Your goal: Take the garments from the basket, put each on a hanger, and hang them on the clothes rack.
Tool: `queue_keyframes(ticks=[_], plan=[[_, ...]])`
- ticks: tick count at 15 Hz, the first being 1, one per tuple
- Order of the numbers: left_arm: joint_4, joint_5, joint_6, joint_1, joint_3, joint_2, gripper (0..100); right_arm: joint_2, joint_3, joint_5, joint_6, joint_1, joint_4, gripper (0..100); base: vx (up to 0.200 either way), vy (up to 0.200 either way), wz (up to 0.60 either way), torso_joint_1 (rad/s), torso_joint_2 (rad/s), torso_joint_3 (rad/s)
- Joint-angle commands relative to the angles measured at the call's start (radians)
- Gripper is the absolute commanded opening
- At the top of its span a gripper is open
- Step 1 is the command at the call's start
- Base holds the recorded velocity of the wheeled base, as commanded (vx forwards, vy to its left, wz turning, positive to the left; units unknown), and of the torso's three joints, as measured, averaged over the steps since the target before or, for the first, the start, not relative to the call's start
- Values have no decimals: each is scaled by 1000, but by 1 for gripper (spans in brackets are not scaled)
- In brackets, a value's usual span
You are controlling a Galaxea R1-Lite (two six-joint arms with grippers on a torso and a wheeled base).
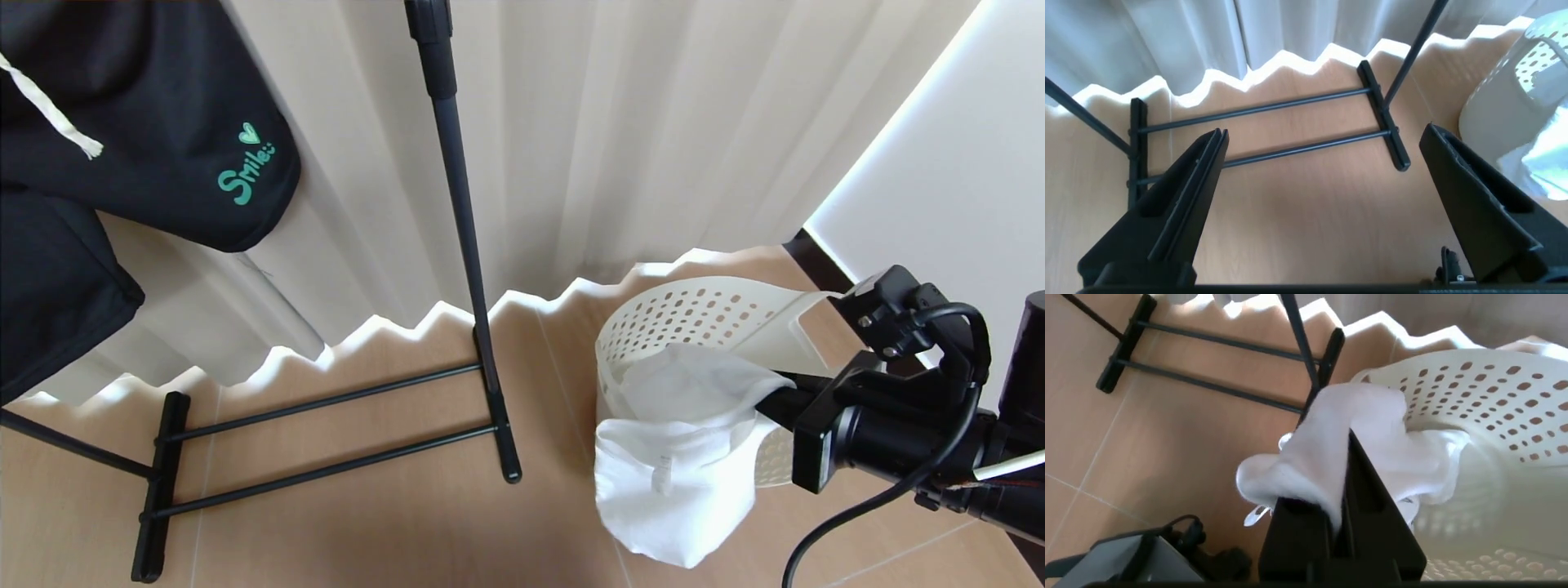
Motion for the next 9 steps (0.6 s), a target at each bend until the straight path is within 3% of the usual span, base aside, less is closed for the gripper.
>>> queue_keyframes(ticks=[1,5,9], plan=[[0,1,2,0,1,1,100,15,18,-2,-5,-1,-4,0,0,0,0,2,2,193],[0,1,6,0,1,1,100,27,-59,0,-3,-1,-9,0,0,0,0,13,-307,-89],[0,1,3,0,1,1,100,32,-65,6,-2,1,-10,0,0,0,0,57,-431,-152]])
